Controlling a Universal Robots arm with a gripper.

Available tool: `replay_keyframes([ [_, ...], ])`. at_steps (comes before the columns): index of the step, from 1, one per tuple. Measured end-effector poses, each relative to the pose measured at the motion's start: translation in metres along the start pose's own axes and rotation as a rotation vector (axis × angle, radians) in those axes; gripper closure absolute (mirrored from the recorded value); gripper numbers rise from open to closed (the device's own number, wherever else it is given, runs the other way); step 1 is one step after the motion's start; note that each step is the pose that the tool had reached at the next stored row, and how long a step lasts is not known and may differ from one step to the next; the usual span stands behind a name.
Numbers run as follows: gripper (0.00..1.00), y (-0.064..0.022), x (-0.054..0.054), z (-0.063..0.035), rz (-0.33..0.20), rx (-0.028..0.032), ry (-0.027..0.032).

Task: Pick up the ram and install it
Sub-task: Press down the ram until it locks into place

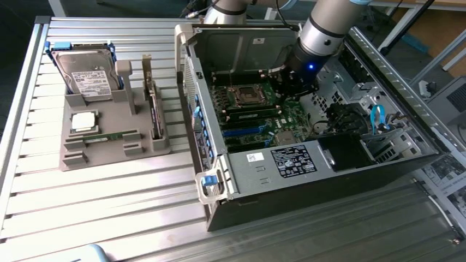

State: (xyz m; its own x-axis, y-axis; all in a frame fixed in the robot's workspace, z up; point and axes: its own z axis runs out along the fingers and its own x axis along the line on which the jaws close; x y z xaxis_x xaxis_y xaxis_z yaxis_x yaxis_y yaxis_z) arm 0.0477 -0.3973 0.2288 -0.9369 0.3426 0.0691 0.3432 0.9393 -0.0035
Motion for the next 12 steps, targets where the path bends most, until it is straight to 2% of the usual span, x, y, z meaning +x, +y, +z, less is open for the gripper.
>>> replay_keyframes([
  [6, 0.89, 0.0000, -0.0002, 0.0035, 0.109, -0.0075, 0.0004],
  [8, 0.89, 0.0000, -0.0003, 0.0053, 0.168, -0.0116, 0.0006],
  [12, 0.89, 0.0000, -0.0005, 0.0076, 0.242, -0.0167, 0.0008],
])
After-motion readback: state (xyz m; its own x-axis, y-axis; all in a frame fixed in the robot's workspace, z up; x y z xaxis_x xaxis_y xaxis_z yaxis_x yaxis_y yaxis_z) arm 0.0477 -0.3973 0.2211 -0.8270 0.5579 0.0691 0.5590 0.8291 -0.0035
